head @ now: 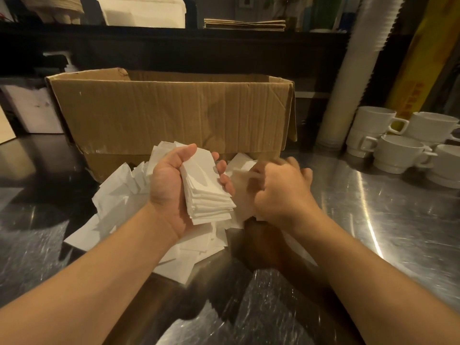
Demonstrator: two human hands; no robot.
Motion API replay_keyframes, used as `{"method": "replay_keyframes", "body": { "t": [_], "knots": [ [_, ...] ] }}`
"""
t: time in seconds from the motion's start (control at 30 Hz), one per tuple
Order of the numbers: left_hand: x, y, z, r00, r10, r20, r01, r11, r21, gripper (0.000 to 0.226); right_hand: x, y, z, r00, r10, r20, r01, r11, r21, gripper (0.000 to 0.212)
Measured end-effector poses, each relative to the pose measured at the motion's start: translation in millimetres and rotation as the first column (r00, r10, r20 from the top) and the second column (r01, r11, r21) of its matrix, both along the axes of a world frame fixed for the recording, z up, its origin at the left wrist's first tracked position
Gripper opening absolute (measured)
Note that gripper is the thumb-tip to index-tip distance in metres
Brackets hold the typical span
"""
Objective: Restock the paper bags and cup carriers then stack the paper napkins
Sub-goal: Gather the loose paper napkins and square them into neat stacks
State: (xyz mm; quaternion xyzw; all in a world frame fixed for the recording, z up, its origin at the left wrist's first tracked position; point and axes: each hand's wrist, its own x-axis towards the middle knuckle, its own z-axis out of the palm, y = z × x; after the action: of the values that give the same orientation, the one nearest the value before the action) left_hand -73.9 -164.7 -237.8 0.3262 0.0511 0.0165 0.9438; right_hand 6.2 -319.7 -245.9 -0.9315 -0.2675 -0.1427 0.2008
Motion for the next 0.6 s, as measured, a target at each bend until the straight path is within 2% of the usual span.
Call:
{"method": "replay_keyframes", "body": {
  "t": [0.07,0.13,0.23,0.33,0.43,0.5,0.53,0.6],
  "knots": [
    [0.8,1.1,-1.0,1.000,-0.010,-0.002,0.010,1.000,-0.012,0.050,5.4,-7.7,3.1,0.999,0.044,-0.012,-0.040,0.970,0.239,0.009],
    [1.1,2.5,-2.1,1.000,-0.010,-0.009,0.010,1.000,-0.016,0.050,7.5,-13.5,7.1,0.981,0.155,-0.114,-0.072,0.844,0.531,0.004],
    [1.6,2.9,-2.8,1.000,0.002,-0.008,-0.002,1.000,0.024,0.049,9.6,-20.6,17.9,0.892,0.327,-0.312,0.022,0.659,0.752,0.011],
    [1.6,1.5,-1.8,1.000,0.022,-0.006,-0.021,0.996,0.089,0.046,13.1,-31.8,27.2,0.681,0.591,-0.433,0.034,0.565,0.825,0.023],
    [0.9,1.4,-2.4,1.000,-0.019,-0.004,0.019,0.989,0.143,0.044,10.3,-35.5,29.7,0.474,0.759,-0.447,-0.147,0.568,0.810,0.033],
    [-0.1,1.2,-4.1,0.996,-0.088,-0.034,0.093,0.970,0.224,0.054,8.4,-31.7,27.4,0.456,0.784,-0.421,-0.212,0.555,0.804,0.032],
    [-1.1,0.6,-4.2,0.993,-0.105,-0.061,0.118,0.953,0.278,0.059,7.2,-29.0,25.2,0.476,0.780,-0.406,-0.225,0.554,0.802,0.029],
    [-2.4,-1.2,-5.1,0.988,-0.128,-0.084,0.151,0.907,0.394,0.055,4.3,-23.5,20.2,0.528,0.755,-0.389,-0.235,0.570,0.788,0.021]
  ]
}}
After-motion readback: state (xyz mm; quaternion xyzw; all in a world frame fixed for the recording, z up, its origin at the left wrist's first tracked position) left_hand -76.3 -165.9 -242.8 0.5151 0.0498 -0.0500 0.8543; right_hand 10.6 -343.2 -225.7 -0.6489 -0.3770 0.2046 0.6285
